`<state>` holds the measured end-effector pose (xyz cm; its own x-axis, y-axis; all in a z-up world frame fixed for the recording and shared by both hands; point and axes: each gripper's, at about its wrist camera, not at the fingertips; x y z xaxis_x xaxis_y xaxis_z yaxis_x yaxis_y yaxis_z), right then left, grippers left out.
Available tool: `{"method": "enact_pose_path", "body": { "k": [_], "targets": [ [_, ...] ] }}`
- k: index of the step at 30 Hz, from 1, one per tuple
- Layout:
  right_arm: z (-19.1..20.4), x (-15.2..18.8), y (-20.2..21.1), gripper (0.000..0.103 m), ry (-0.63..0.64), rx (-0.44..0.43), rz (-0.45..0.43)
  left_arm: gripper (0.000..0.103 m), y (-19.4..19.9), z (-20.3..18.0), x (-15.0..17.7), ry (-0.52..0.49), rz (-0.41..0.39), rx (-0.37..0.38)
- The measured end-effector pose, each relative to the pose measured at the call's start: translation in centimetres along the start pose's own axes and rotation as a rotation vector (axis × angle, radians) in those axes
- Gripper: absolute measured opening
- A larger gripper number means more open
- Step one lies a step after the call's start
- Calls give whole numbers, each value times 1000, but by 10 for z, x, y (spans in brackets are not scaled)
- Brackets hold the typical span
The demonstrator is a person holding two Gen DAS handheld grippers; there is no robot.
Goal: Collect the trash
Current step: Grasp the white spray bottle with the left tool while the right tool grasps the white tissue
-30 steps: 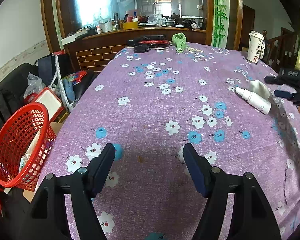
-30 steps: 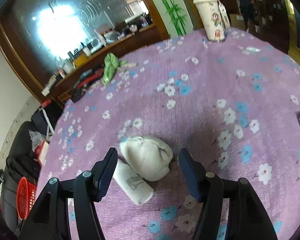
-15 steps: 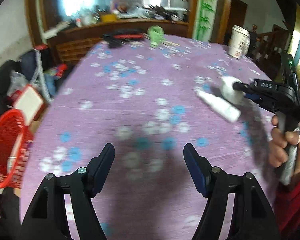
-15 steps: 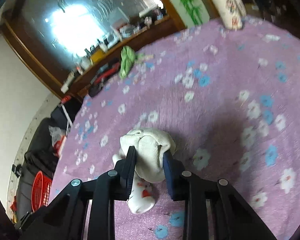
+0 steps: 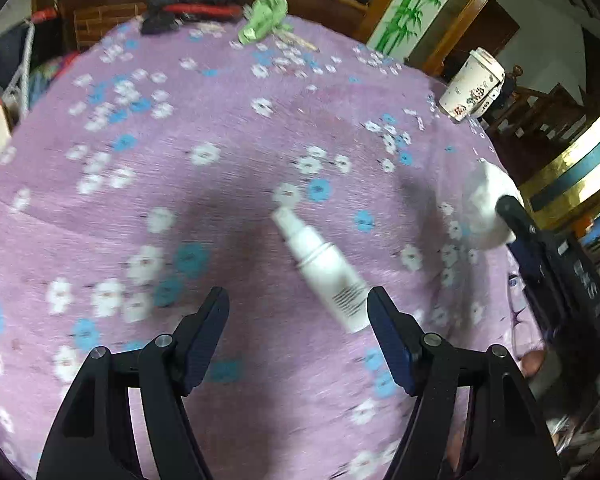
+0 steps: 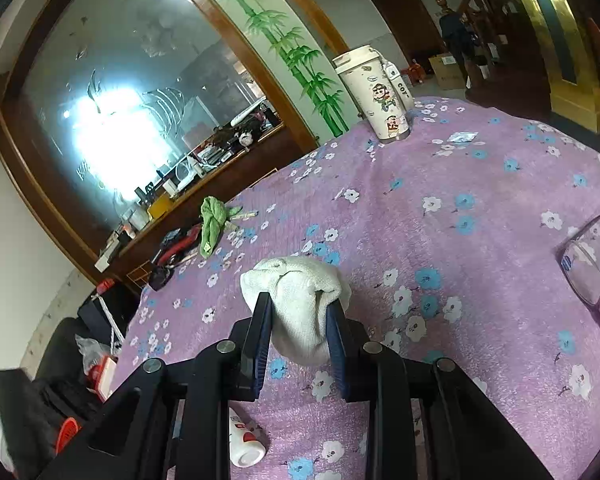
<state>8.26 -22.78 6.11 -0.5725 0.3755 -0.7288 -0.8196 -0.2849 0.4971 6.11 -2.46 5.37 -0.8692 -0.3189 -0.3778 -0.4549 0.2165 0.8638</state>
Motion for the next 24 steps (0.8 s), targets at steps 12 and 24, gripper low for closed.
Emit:
{"method": "enact_pose_path", "body": {
  "k": [12,24],
  "targets": [
    [6,-1,1,28,33,-11,-14,42,-44,-24,-3,-78,31,-54],
    [42,18,-18,28,186,-74,88,29,-8,30,17,-162,-72,-29]
  ]
}}
Point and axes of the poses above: each gripper's, at about its wrist camera, not at the fingertips, and y roughly against the way its jaws point, z to its left, x to its underside, and after that the axes turned 5 degrees about y, right-handed
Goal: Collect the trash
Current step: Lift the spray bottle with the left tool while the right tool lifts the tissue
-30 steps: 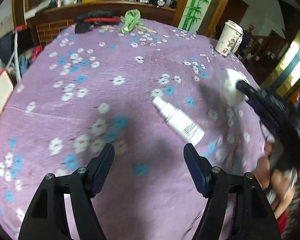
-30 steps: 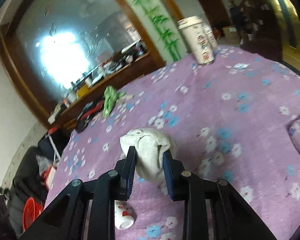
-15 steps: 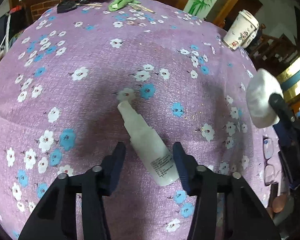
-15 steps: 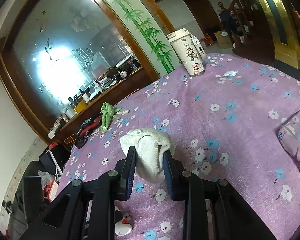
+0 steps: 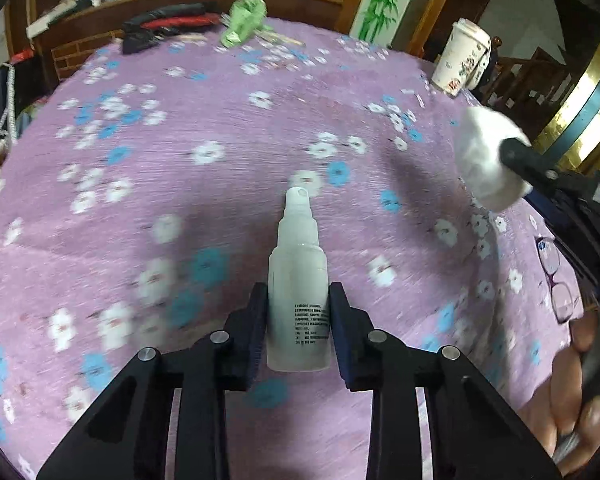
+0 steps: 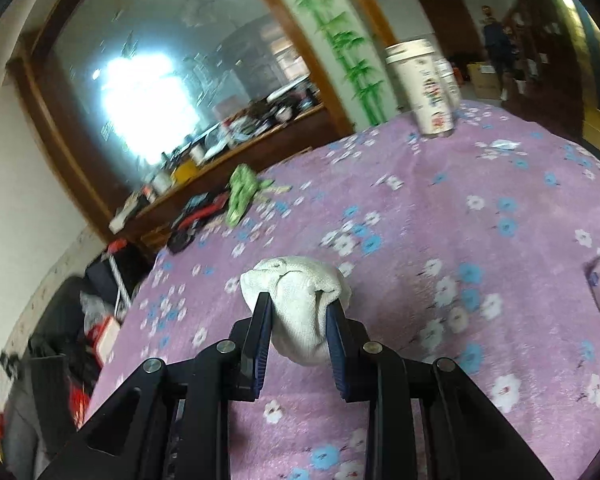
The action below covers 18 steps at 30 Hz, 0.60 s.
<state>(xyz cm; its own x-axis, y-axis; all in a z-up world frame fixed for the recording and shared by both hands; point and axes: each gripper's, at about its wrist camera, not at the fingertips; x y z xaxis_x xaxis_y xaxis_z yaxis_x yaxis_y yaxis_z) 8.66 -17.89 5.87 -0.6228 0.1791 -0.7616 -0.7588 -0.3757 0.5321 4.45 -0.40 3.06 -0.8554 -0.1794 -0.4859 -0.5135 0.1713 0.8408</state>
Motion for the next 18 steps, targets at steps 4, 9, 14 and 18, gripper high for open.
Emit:
{"method": "enact_pose_path", "body": {
  "k": [4,9,14,18],
  "targets": [
    [23,10,-11,28,98,-43,53,29,22,25,11,19,-62,-11],
    [53,23,-18,28,223,-84,92,29,51,50,24,34,-152,-47],
    [72,35,-22,28,315,-110,114,29,65,68,31,43,-216,-108],
    [75,39,-24,28,336,-109,122,29,65,83,32,83,-219,-111]
  ]
}}
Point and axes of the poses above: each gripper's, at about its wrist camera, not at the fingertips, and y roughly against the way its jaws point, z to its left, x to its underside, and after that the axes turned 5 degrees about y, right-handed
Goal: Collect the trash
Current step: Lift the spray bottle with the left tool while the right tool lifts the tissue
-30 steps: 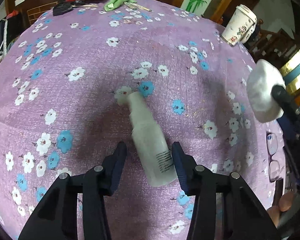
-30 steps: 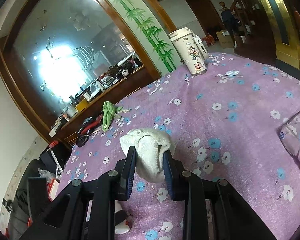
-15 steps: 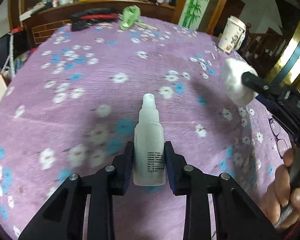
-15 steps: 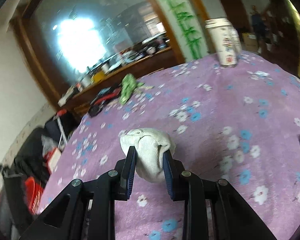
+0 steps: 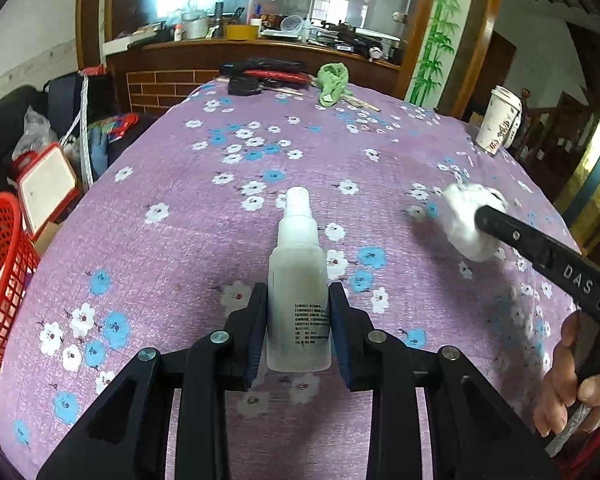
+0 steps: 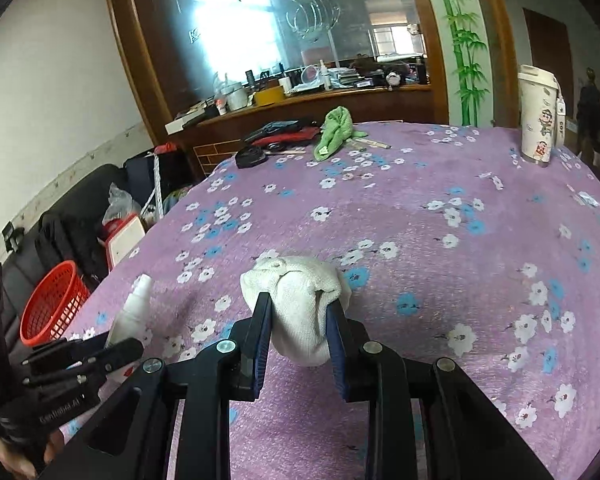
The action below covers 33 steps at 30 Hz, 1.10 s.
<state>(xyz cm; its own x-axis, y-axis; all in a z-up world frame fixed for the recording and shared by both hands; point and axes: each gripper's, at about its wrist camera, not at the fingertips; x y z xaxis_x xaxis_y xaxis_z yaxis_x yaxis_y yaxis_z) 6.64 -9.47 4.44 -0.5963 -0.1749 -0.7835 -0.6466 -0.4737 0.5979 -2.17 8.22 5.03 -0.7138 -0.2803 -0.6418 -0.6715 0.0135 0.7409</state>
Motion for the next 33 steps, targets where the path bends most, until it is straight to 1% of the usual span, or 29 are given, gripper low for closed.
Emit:
{"method": "enact_pose_path", "body": {
  "k": [10,14,17,21,23,25,28,33],
  "targets": [
    [0,0,0,28,2,6,-8,29,2,-5,4,-23,-37,-39],
    [1,1,0,28,5,36,-5,29,10,-5,4,-36,-59,-51],
    [2,1,-2,28,-17,82,27,29,19,-6,6,-56,-77,-59],
    [10,3,14,28,-58,67,47,29,31,-2,9,-83,-114,-80],
    [17,6,26,28,-64,66,36,29,37,1,12,-93,-129,-96],
    [27,11,42,28,-65,66,13,29,40,3,15,-95,-132,-94],
    [40,23,61,28,-94,46,-5,29,45,5,22,-108,-137,-92],
    [60,47,79,28,-96,60,-8,29,53,6,36,-131,-143,-99]
  ]
}}
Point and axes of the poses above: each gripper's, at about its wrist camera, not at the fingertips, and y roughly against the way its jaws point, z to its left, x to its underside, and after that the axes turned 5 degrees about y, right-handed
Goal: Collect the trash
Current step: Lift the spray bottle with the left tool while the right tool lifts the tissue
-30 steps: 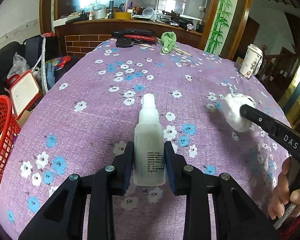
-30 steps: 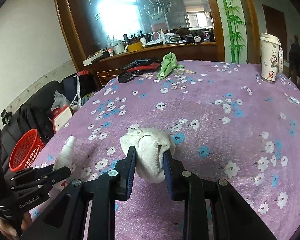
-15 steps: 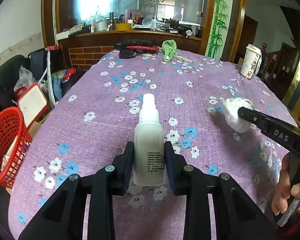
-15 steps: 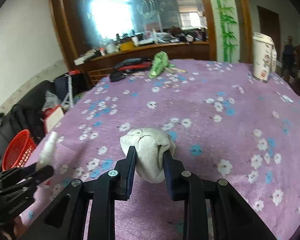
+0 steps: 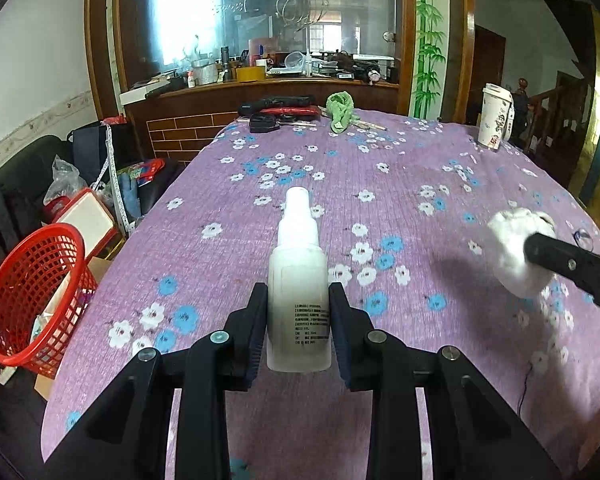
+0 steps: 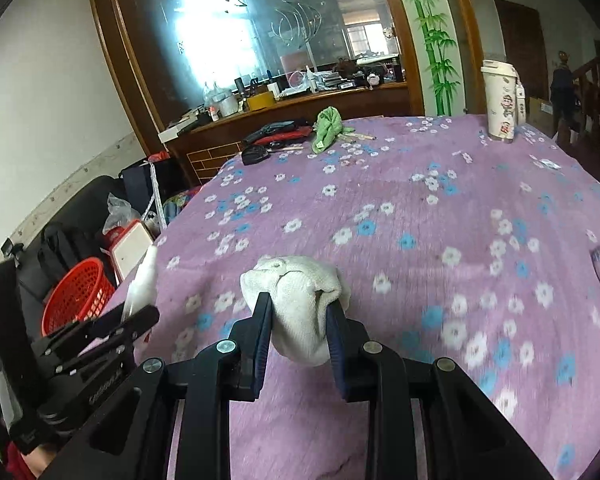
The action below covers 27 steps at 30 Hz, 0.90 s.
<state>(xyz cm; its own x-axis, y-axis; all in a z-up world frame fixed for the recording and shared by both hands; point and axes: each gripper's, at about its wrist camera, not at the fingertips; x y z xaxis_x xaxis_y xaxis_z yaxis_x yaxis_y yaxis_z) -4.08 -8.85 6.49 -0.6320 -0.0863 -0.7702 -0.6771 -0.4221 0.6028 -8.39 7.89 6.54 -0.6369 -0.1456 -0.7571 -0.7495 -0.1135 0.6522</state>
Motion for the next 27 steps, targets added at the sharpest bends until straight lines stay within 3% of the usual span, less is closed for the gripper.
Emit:
{"method": "enact_pose_path", "body": {
  "k": [27],
  "targets": [
    [70,19,5,28,99,-24,42,29,40,41,16,40,-90,-41]
  ]
}}
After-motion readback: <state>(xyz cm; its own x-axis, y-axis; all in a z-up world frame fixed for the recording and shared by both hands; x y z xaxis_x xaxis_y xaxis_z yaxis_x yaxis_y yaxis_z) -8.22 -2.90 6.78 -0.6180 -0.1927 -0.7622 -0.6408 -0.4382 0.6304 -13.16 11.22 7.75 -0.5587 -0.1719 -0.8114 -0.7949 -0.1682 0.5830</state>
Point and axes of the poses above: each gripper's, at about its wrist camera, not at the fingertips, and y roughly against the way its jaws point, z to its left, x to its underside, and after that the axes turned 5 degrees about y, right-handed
